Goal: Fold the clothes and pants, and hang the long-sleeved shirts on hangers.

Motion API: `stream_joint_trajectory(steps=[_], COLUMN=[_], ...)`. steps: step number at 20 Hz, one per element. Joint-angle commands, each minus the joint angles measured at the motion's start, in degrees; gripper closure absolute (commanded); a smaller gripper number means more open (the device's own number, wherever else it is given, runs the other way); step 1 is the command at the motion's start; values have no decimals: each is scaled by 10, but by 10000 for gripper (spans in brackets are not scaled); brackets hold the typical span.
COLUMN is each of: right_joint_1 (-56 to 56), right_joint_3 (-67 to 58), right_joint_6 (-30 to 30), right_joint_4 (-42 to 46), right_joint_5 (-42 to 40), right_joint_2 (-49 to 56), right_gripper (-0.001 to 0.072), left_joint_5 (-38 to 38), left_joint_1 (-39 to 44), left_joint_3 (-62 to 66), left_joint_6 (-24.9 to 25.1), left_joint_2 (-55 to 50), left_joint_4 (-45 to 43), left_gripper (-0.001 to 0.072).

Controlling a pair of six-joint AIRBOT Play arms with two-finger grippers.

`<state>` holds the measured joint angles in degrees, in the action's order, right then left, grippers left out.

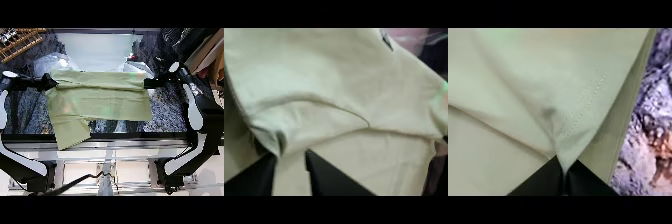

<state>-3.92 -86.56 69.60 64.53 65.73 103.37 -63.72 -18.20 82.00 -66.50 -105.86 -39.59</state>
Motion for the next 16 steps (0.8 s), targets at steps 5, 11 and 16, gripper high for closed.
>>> stream_joint_trajectory(steps=[5, 11, 16], right_joint_1=[-38, -162, -175], right_joint_3=[3, 182, 272], right_joint_6=[31, -62, -126], right_joint_4=[28, -107, -103], right_joint_5=[147, 206, 179], right_joint_2=[-13, -83, -91], right_gripper=[271, 271, 273], left_joint_5=[-156, -136, -106], left_joint_1=[-41, -94, -97], left_joint_3=[-2, -216, -329], left_joint_6=[-31, -19, 16], left_joint_2=[47, 202, 239], left_joint_4=[-99, -221, -221], left_gripper=[308, 289, 224])
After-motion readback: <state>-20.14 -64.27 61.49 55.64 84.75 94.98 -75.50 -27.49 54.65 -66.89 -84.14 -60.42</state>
